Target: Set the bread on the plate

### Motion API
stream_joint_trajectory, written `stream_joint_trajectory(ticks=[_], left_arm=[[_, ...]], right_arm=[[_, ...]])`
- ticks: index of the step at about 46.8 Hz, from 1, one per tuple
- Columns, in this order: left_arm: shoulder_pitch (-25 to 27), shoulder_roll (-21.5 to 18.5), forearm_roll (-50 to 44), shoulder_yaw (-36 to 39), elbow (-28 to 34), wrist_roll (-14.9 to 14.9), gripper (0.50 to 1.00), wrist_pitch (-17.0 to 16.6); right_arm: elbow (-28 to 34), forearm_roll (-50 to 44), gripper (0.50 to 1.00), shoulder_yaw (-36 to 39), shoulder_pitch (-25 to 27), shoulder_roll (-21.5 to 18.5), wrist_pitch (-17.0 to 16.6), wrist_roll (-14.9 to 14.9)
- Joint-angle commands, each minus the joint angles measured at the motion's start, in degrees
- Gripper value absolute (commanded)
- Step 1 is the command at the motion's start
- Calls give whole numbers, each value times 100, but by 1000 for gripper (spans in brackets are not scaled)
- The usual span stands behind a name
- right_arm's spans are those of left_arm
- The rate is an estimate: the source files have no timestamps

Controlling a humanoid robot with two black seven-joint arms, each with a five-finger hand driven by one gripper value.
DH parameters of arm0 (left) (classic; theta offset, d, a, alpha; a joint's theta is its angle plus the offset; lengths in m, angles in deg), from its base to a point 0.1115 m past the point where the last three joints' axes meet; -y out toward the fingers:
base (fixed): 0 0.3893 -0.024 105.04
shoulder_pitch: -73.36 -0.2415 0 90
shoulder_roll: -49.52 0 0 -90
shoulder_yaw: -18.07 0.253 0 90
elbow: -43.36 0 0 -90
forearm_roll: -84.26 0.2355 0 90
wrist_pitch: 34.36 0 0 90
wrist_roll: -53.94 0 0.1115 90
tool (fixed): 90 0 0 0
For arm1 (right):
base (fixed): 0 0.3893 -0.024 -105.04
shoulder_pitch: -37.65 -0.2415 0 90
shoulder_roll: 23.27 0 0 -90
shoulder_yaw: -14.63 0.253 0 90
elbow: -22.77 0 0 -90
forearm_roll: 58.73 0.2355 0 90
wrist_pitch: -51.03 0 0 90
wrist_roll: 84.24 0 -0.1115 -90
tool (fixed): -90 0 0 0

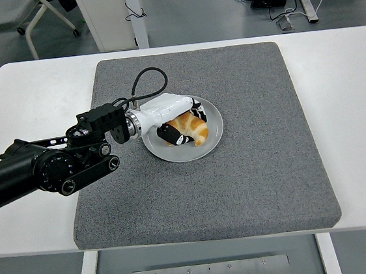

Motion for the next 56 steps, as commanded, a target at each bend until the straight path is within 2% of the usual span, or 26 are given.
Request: stream_joint_trajectory(ticks=[1, 2, 3, 4, 7, 11, 19, 23, 32, 38, 56], left_arm=[[-1, -7, -68, -8, -4, 46, 582, 10], [-10, -7, -68, -8, -4, 55, 715, 10], [-10, -7, -68, -8, -4, 46, 795, 10], [-19, -16, -68, -8, -4, 46, 834, 10], [-19, -25, -68, -8, 4, 55, 901, 19], [-10, -51, -77, -17, 13, 63, 937, 36], [16, -104, -86, -26, 101, 55, 971, 45], [42, -130, -147, -43, 110, 63, 972, 45], [288, -534, -543, -70, 786, 81, 974, 177], [578, -701, -754, -96, 901, 81, 974, 194], [1097, -1026, -2388, -245, 892, 28, 975, 221]], right_arm=[[0, 0, 1000, 0, 1, 0, 1, 9], [0, 0, 1000, 0, 1, 0, 1, 0], [0, 0, 1000, 0, -7, 0, 1, 0], [0, 0, 1000, 0, 1, 0, 1, 0], [0, 0, 1000, 0, 1, 0, 1, 0], [0, 0, 1000, 0, -7, 0, -7, 8], [0, 0, 1000, 0, 1, 0, 1, 8], [0, 0, 1000, 0, -7, 0, -7, 0], [0, 0, 1000, 0, -7, 0, -7, 0], [0, 0, 1000, 0, 1, 0, 1, 0], [0, 0, 1000, 0, 1, 0, 1, 0]])
